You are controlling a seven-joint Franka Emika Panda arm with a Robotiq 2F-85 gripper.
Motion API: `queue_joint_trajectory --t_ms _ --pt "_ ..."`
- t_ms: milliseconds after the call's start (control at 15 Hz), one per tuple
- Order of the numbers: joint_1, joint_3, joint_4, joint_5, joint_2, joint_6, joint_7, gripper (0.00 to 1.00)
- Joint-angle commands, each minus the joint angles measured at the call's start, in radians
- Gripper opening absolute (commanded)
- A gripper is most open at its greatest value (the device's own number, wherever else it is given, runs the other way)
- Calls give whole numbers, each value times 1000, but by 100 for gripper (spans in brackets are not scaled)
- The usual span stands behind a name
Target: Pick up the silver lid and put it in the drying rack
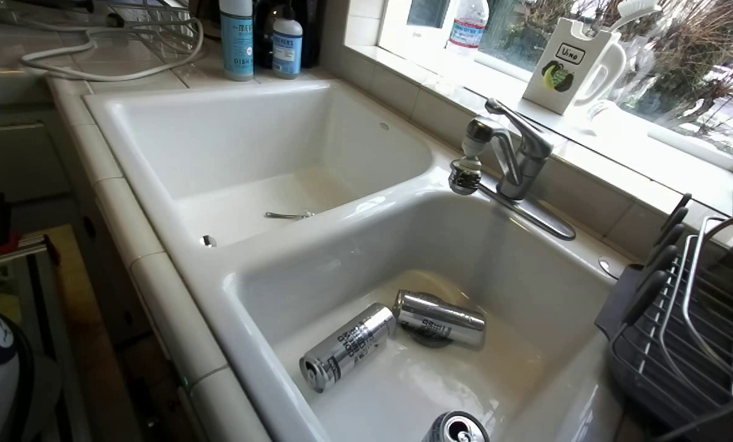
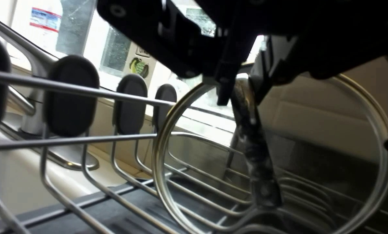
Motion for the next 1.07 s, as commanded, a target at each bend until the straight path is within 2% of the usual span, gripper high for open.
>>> queue_joint_trajectory --t_ms 0,200,333,467,667,1000 --pt "-17 -29 -27 -85 -60 -163 -9 52" --pt "-22 -48 -28 -131 -98 -239 -6 73" --pt "-24 -56 -42 -132 -140 -255 -7 89" --pt "-19 -67 -59 -130 -187 -255 20 100" --pt "19 -98 -109 -198 -278 -193 79 100" --pt "98 -126 -241 -387 -486 -89 131 100"
